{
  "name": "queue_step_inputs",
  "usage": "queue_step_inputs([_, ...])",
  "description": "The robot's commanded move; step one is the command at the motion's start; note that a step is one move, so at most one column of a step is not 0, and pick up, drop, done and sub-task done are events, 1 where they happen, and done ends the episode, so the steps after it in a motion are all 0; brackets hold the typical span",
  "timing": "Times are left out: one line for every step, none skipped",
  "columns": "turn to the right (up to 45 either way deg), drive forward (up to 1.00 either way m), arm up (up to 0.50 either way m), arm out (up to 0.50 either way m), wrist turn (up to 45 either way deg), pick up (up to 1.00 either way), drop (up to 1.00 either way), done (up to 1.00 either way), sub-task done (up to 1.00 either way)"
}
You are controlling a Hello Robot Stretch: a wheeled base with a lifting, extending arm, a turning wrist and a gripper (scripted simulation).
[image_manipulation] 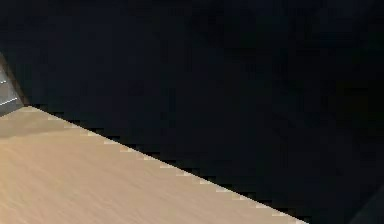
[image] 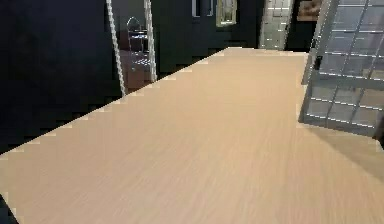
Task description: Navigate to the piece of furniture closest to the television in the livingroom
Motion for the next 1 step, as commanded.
queue_step_inputs([0.0, 0.9, 0.0, 0.0, 0.0, 0.0, 0.0, 0.0, 0.0])
